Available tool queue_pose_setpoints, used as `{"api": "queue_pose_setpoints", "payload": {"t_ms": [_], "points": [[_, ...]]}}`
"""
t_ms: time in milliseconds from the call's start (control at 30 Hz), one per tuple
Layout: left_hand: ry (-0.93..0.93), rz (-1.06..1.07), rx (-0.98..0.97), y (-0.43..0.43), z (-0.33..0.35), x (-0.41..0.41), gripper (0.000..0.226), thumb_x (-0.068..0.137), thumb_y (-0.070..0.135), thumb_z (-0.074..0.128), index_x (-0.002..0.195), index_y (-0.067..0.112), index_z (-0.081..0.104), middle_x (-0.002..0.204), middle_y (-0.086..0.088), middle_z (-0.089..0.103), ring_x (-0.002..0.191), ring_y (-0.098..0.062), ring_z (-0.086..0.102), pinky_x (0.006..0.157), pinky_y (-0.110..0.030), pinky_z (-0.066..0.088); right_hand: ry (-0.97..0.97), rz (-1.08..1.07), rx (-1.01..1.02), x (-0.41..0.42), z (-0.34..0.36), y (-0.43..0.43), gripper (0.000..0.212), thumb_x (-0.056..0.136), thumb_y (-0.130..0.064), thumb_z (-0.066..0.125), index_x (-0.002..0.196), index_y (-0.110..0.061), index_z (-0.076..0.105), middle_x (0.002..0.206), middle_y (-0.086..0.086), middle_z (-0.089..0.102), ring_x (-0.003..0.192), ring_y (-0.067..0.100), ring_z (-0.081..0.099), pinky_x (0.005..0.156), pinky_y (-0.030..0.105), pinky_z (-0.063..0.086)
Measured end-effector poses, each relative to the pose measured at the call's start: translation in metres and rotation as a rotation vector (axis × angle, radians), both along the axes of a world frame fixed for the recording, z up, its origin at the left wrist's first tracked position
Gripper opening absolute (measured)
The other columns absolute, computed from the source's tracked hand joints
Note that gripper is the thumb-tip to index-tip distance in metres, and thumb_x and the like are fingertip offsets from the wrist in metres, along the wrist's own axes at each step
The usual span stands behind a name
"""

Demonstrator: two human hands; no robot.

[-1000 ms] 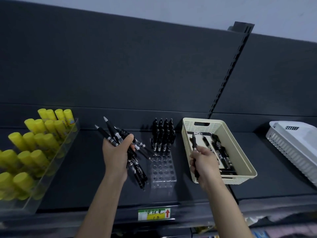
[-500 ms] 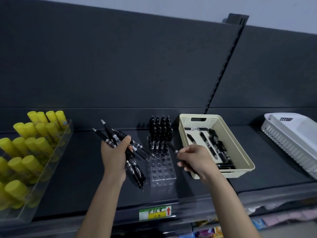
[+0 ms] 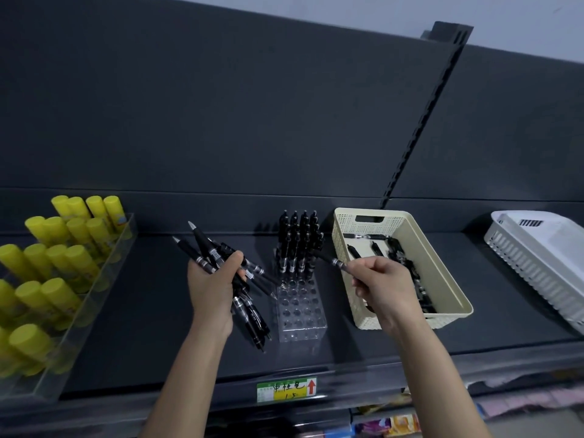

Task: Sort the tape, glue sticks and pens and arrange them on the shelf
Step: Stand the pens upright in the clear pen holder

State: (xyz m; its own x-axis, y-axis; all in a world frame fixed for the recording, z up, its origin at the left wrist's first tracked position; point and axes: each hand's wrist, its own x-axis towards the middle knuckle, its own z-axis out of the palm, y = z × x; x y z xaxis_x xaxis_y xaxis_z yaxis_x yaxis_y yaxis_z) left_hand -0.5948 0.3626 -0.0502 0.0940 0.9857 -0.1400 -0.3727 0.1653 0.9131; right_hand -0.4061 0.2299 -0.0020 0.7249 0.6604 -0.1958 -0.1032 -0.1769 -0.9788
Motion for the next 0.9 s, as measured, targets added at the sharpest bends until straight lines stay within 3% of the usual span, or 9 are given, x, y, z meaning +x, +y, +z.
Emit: {"api": "queue_pose_setpoints", "payload": {"t_ms": [167, 300, 400, 500, 600, 633, 767, 900], "points": [[0.007, -0.007, -0.002, 0.001, -0.001, 0.003, 0.024, 0.080, 0.008, 0.071, 0.091, 0.015, 0.050, 0.072, 0.003, 0.060, 0.059, -0.011, 0.060, 0.061, -0.031, 0.051, 0.146, -0.077, 0.259, 0.000, 0.004, 0.002, 0.013, 0.080, 0.008, 0.065, 0.078, -0.005, 0.068, 0.069, 0.005, 0.065, 0.058, 0.010, 0.060, 0.055, 0.018, 0.051], [0.010, -0.004, -0.003, 0.002, -0.002, 0.004, 0.023, 0.080, 0.007, 0.071, 0.087, 0.016, 0.051, 0.070, 0.004, 0.061, 0.058, -0.010, 0.060, 0.060, -0.031, 0.051, 0.039, -0.235, 0.413, 0.006, 0.005, -0.001, 0.008, 0.082, -0.003, 0.069, 0.081, -0.011, 0.065, 0.066, -0.001, 0.062, 0.062, 0.013, 0.058, 0.060, 0.024, 0.053], [-0.001, -0.002, -0.004, 0.003, -0.003, 0.006, 0.023, 0.081, 0.006, 0.070, 0.083, 0.018, 0.051, 0.068, 0.005, 0.061, 0.058, -0.011, 0.060, 0.059, -0.031, 0.052, -0.165, -0.191, 0.308, 0.002, 0.005, 0.007, 0.007, 0.082, -0.008, 0.070, 0.080, -0.007, 0.064, 0.065, 0.001, 0.063, 0.061, 0.013, 0.061, 0.060, 0.027, 0.053], [0.002, -0.005, -0.012, 0.002, -0.004, 0.007, 0.022, 0.082, 0.007, 0.070, 0.084, 0.018, 0.051, 0.072, 0.003, 0.060, 0.062, -0.013, 0.060, 0.064, -0.033, 0.052, -0.417, -0.067, 0.127, -0.011, -0.002, 0.025, 0.018, 0.080, -0.012, 0.073, 0.074, -0.003, 0.059, 0.067, 0.008, 0.066, 0.062, 0.021, 0.064, 0.061, 0.033, 0.053], [0.000, 0.003, -0.011, 0.002, -0.003, 0.004, 0.022, 0.082, 0.007, 0.070, 0.085, 0.018, 0.051, 0.071, 0.004, 0.061, 0.061, -0.012, 0.060, 0.063, -0.033, 0.052, -0.697, 0.021, -0.029, -0.022, -0.012, 0.041, 0.030, 0.079, -0.022, 0.075, 0.064, -0.018, 0.049, 0.061, -0.004, 0.060, 0.058, 0.010, 0.056, 0.054, 0.012, 0.041], [-0.001, 0.014, -0.013, 0.003, -0.003, 0.002, 0.022, 0.082, 0.007, 0.071, 0.086, 0.018, 0.052, 0.072, 0.004, 0.061, 0.061, -0.012, 0.060, 0.063, -0.034, 0.052, -0.766, 0.046, -0.050, -0.025, -0.015, 0.044, 0.033, 0.080, -0.024, 0.074, 0.063, -0.021, 0.046, 0.060, -0.008, 0.057, 0.056, 0.007, 0.053, 0.051, 0.012, 0.039], [-0.018, 0.070, -0.026, 0.006, -0.004, -0.007, 0.024, 0.081, 0.007, 0.071, 0.090, 0.017, 0.052, 0.074, 0.002, 0.061, 0.063, -0.013, 0.060, 0.066, -0.038, 0.053, -0.902, 0.141, -0.128, -0.030, -0.019, 0.056, 0.031, 0.083, -0.030, 0.071, 0.071, -0.013, 0.048, 0.062, 0.002, 0.059, 0.059, 0.022, 0.054, 0.055, 0.033, 0.043], [-0.018, 0.087, -0.043, 0.006, -0.005, -0.013, 0.023, 0.080, 0.007, 0.072, 0.090, 0.018, 0.054, 0.077, 0.000, 0.061, 0.068, -0.015, 0.061, 0.074, -0.042, 0.053, -1.003, 0.225, -0.205, -0.034, -0.019, 0.067, 0.038, 0.084, -0.031, 0.070, 0.066, -0.017, 0.039, 0.054, -0.008, 0.044, 0.048, 0.006, 0.042, 0.042, 0.023, 0.024]]}}
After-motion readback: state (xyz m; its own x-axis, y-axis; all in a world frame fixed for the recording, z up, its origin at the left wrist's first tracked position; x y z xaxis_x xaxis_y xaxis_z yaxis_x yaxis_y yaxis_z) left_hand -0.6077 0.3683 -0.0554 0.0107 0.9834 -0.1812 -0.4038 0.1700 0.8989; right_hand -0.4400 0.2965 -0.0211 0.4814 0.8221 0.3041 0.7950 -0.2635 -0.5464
